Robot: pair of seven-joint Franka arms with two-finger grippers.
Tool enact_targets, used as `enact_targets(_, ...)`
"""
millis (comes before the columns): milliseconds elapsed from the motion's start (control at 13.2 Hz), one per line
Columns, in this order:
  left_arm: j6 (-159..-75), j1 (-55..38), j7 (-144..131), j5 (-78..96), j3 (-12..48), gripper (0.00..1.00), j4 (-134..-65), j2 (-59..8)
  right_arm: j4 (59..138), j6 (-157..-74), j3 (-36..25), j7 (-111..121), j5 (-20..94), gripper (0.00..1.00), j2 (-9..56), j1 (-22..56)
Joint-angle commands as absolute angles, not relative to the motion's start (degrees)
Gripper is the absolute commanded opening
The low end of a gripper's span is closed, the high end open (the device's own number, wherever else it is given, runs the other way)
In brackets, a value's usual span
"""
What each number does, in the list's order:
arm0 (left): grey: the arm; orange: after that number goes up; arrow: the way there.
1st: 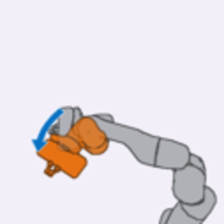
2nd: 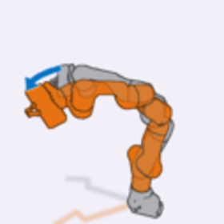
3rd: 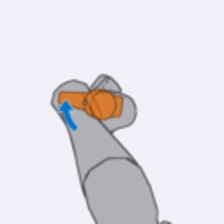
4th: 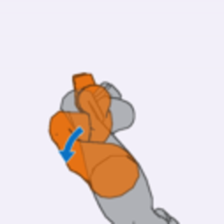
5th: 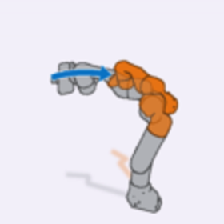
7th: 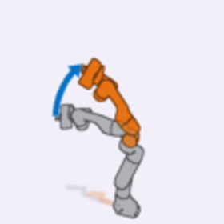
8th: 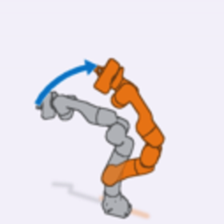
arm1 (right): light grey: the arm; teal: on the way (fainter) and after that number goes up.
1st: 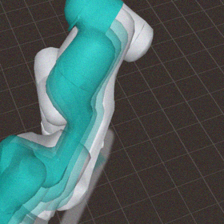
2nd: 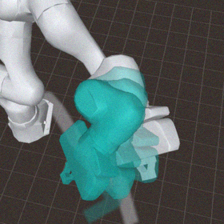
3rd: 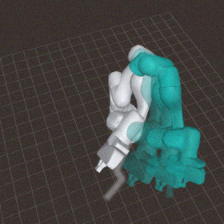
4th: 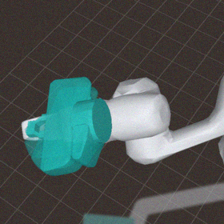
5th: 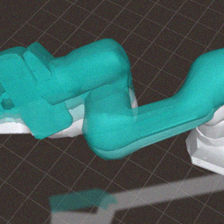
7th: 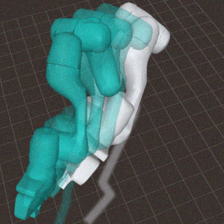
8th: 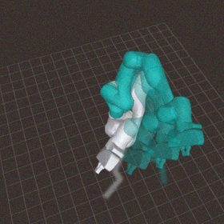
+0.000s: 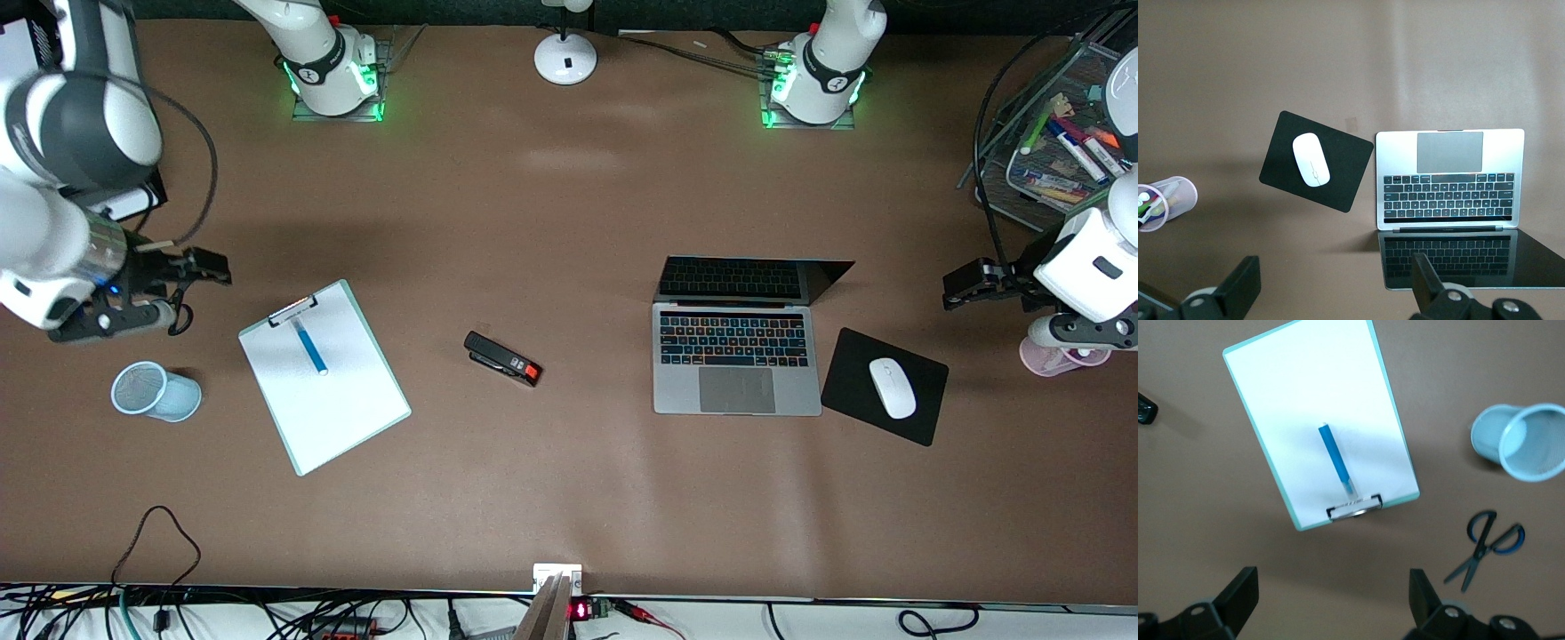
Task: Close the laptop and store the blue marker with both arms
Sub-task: 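Lower the right gripper over the blue marker on the clipboard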
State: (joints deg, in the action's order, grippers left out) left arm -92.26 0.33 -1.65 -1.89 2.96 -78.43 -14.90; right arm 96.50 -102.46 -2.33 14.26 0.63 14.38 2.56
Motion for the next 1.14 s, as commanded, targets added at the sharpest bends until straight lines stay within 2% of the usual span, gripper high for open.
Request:
enact_targets(0, -91.93, 0.53, -1.49, -2.72, 3.16, 1.00, -78.40, -14.77, 95.62, -106.85, -2.11, 21.24, 0.79, 1.00, 17.74, 2.20)
enact_targets(303, -92.02, 0.26, -1.49, -2.81, 3.16, 1.00, -78.31, -14.77, 95.80, -116.25, -1.76, 32.68, 1.05, 0.98, 24.07, 2.55)
enact_targets(455, -91.85, 0.61, -1.49, -2.81, 2.99, 1.00, -78.49, -14.85, 95.80, -120.39, -1.50, 34.54, 1.05, 0.85, 26.53, 3.77)
enact_targets(607, -91.85, 1.32, -1.41, -2.73, 3.08, 1.00, -78.49, -15.03, 95.71, -123.56, -1.49, 34.54, 1.05, 0.77, 28.12, 4.92)
enact_targets(758, -92.02, 0.97, -1.49, -2.81, 3.08, 1.00, -78.31, -15.12, 95.28, -125.59, -1.49, 34.54, 1.23, 0.63, 30.48, 5.18)
enact_targets(834, -91.93, 0.97, -1.49, -2.81, 3.42, 1.00, -78.31, -15.12, 95.19, -126.99, -1.41, 34.45, 1.32, 0.60, 31.63, 5.36)
enact_targets(1062, -92.02, 1.05, -1.41, -2.81, 3.52, 1.00, -78.22, -15.12, 94.66, -128.76, -1.41, 33.93, 1.32, 0.59, 34.44, 6.24)
